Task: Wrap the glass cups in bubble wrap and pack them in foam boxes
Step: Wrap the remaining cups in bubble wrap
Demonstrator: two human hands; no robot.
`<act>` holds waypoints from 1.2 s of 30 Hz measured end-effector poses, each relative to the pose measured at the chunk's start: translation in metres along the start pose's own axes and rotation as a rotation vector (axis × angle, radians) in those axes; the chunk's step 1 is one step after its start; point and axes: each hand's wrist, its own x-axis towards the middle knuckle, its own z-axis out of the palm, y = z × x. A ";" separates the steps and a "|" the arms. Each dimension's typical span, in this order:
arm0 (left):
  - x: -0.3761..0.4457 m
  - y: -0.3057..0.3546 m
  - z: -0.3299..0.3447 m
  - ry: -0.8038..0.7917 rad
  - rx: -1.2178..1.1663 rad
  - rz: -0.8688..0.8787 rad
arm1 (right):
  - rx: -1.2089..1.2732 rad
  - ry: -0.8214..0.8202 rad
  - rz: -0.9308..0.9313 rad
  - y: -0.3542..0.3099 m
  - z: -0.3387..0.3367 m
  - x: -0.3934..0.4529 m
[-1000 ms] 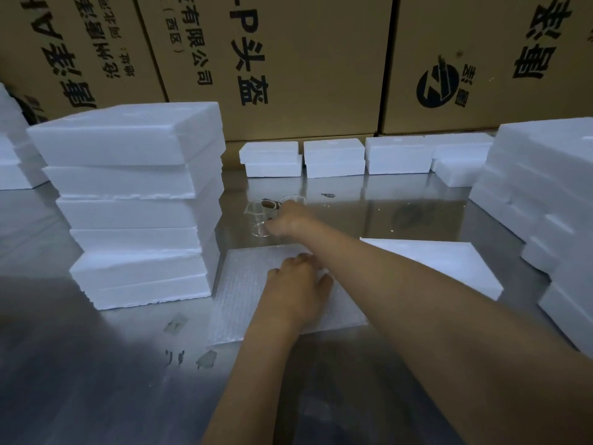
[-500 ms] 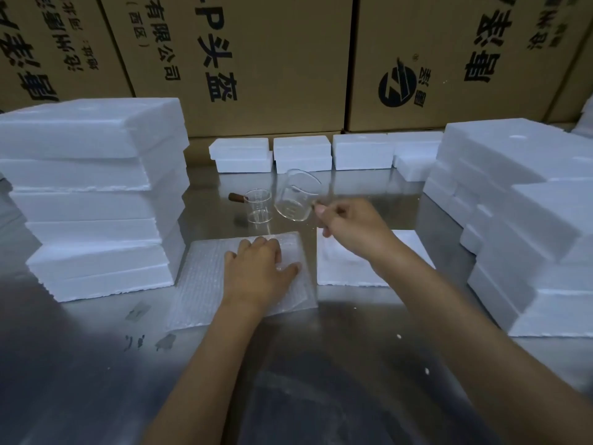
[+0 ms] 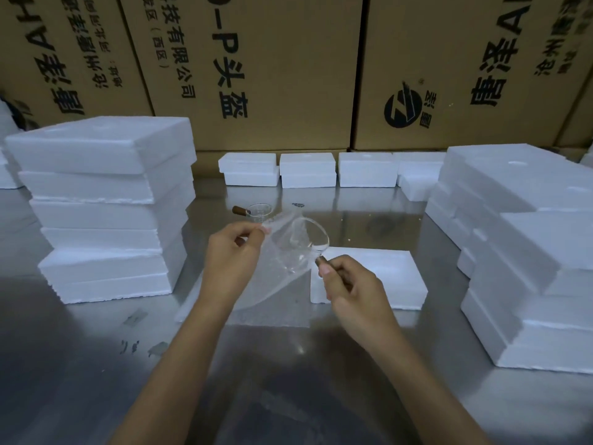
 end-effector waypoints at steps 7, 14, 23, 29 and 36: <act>-0.025 0.026 0.010 -0.158 -0.044 0.247 | -0.436 0.054 -0.133 0.000 0.000 -0.004; -0.061 0.043 0.034 -0.434 -0.121 0.339 | 0.477 -0.009 0.355 -0.011 -0.022 0.007; -0.025 0.029 0.008 0.140 -0.081 0.201 | 0.685 -0.279 0.396 -0.004 -0.045 0.010; -0.019 0.009 0.003 -0.441 -0.311 -0.109 | 0.730 -0.356 0.398 -0.002 -0.041 0.007; -0.029 0.008 0.021 -0.610 -0.539 -0.304 | 0.638 -0.451 0.277 -0.005 -0.033 0.002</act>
